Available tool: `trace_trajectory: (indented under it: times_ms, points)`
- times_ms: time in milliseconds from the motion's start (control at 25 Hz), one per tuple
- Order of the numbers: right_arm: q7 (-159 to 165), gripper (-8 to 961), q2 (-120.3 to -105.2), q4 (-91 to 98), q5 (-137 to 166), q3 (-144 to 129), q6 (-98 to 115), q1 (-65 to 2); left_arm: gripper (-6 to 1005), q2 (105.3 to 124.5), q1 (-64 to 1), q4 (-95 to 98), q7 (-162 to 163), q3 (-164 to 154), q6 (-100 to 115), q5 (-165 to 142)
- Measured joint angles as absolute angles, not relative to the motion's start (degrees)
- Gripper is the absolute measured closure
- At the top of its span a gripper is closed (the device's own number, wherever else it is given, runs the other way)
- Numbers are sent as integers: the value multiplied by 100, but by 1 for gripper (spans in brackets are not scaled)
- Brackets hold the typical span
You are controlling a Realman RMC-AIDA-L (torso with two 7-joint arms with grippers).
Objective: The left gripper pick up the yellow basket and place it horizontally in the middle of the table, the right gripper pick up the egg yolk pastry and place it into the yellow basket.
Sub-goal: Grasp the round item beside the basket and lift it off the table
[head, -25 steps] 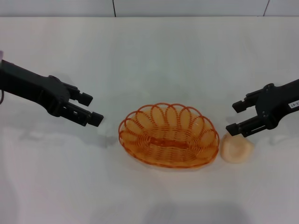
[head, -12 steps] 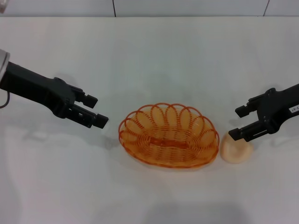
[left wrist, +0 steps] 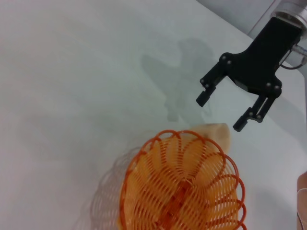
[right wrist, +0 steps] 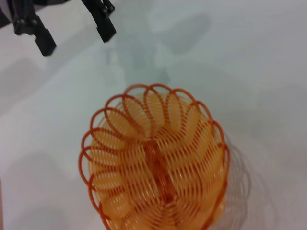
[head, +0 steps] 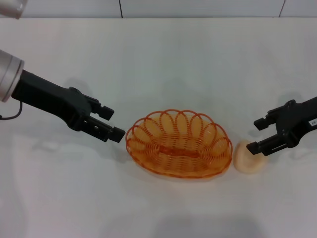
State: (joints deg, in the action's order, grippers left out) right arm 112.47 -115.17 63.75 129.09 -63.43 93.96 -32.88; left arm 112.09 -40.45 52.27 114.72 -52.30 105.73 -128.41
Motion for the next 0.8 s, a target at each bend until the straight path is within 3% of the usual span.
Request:
trace_trajectory:
  times_ms: [800]
  points:
    - [11251, 229, -11550, 6227, 13067, -6761, 9171, -3324, 141, 11233, -4052, 5230, 11568, -5254, 10522, -12787]
